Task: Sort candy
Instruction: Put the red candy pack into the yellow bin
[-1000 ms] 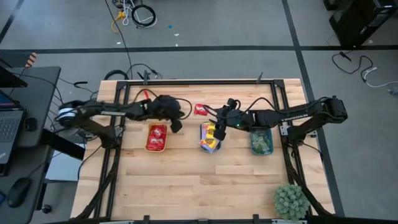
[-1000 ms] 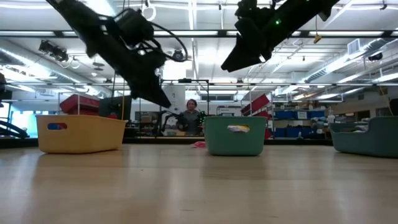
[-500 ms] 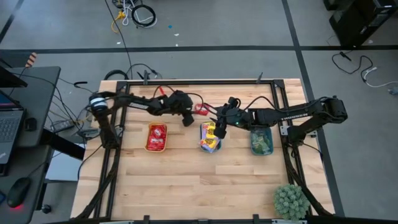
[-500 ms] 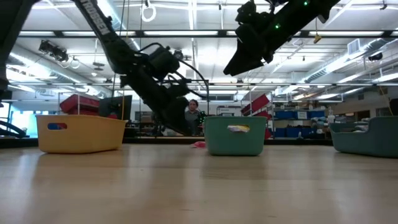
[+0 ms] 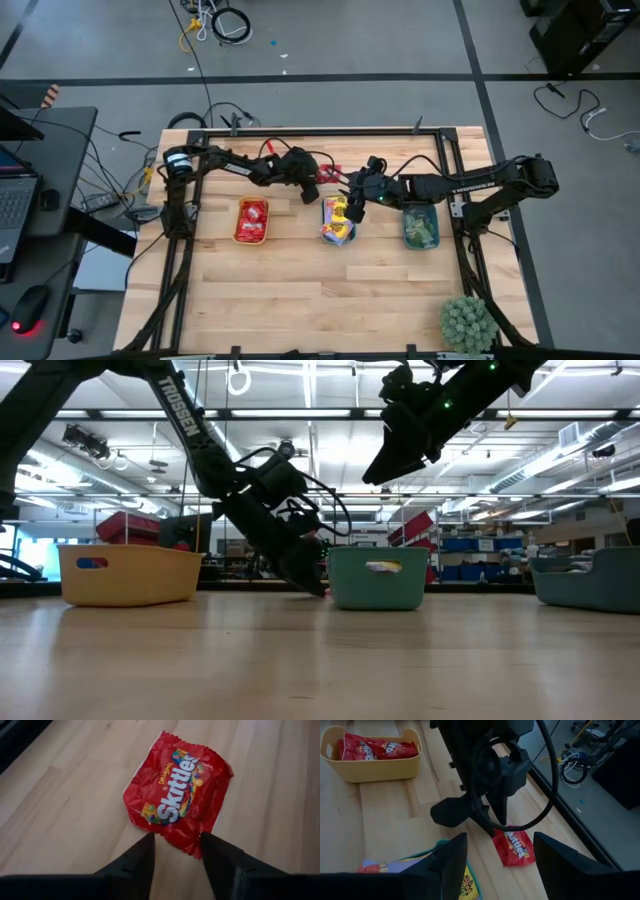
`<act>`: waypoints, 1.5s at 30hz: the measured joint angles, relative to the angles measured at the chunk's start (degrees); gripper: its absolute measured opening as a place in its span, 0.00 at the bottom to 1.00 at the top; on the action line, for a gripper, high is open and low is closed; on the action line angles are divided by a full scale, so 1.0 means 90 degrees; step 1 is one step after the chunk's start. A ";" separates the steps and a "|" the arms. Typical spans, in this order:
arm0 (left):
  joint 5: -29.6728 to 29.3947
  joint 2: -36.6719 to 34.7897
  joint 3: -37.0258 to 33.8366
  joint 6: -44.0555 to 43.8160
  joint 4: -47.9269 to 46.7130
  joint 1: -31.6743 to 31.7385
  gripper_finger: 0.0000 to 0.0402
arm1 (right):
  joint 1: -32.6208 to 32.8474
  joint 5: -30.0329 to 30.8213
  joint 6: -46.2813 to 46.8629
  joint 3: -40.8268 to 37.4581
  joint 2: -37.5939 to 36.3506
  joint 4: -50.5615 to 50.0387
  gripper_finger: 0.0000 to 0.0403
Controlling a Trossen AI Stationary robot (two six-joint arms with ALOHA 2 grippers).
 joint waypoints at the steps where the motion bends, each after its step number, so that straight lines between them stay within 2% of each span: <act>1: 0.0000 0.0000 0.0000 0.0046 0.0009 -0.0002 0.37 | 0.0000 0.0000 -0.0001 0.0000 0.0000 0.0002 0.52; 3: -0.0004 0.0000 0.0000 0.0160 0.0007 -0.0004 0.28 | 0.0000 0.0000 0.0000 0.0000 0.0000 0.0001 0.51; 6: -0.0034 0.0001 -0.0002 0.0317 0.0008 -0.0002 0.08 | 0.0000 0.0000 0.0000 0.0000 0.0000 0.0002 0.49; 8: -0.0053 0.0002 -0.0005 0.0340 0.0021 -0.0002 0.03 | 0.0000 0.0000 0.0000 0.0000 0.0000 0.0002 0.48; 12: -0.0355 -0.0170 -0.0028 0.0491 -0.0087 0.0001 0.01 | 0.0000 0.0000 0.0000 0.0000 0.0000 -0.0015 0.46; 17: -0.0396 -0.0708 -0.0027 0.0556 -0.0304 0.0001 0.00 | 0.0000 -0.0002 0.0000 0.0000 0.0000 -0.0090 0.45; 22: -0.0395 -0.1431 -0.0029 0.0619 -0.1134 -0.0012 0.00 | 0.0005 -0.0002 0.0008 0.0000 0.0000 -0.0096 0.45; 25: -0.0452 -0.2054 -0.0029 0.0609 -0.2093 -0.0102 0.00 | 0.0002 -0.0002 0.0089 0.0000 0.0000 -0.0170 0.45; 30: -0.0831 -0.3309 -0.0195 0.0167 -0.3530 -0.0602 0.00 | 0.0002 -0.0003 0.0220 0.0000 0.0000 -0.0367 0.45; 38: -0.1215 -0.5541 -0.1159 -0.0882 -0.4353 -0.1698 0.00 | 0.0002 -0.0071 0.0294 0.0000 0.0000 -0.0330 0.45; 45: -0.1925 -0.6690 -0.1701 -0.2079 -0.5766 -0.2801 0.00 | 0.0012 -0.0347 0.0442 0.0000 0.0000 -0.0219 0.45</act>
